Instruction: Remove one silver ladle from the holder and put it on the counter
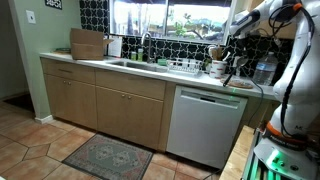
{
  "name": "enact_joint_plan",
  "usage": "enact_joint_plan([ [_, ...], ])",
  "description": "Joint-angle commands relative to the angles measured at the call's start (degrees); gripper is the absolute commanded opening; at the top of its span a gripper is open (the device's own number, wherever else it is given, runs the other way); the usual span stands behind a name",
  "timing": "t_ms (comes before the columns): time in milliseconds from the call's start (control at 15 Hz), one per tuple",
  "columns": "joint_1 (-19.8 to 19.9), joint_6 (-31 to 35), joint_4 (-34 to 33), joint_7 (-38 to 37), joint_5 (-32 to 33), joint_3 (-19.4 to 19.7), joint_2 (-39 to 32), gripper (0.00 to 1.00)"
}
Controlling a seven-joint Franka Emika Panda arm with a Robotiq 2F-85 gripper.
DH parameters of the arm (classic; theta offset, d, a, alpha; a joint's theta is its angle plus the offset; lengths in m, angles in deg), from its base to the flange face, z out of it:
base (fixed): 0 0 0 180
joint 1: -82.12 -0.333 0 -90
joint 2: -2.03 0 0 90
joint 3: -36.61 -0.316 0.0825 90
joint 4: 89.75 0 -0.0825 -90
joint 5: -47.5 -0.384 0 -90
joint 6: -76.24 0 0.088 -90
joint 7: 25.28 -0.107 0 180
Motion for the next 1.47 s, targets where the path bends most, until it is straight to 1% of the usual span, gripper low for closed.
enact_joint_plan([
  [0,5.5,-5.3,-6.6,5.5,-10.2,-0.6,-6.2,0.01],
  [200,10.2,-9.6,-10.4,6.6,-18.0,-1.4,-10.9,0.01],
  [333,13.4,-11.9,-13.3,5.5,-21.0,-2.5,-14.3,0.01],
  [533,18.4,-14.3,-17.2,3.7,-25.3,-4.8,-18.9,0.01],
  [867,25.6,-18.2,-23.5,0.6,-29.5,-9.2,-24.9,0.01],
  [1133,29.3,-19.8,-27.7,-5.0,-31.5,-12.2,-28.2,0.01],
  [1400,31.2,-19.9,-30.9,-10.1,-31.7,-14.6,-30.7,0.01],
])
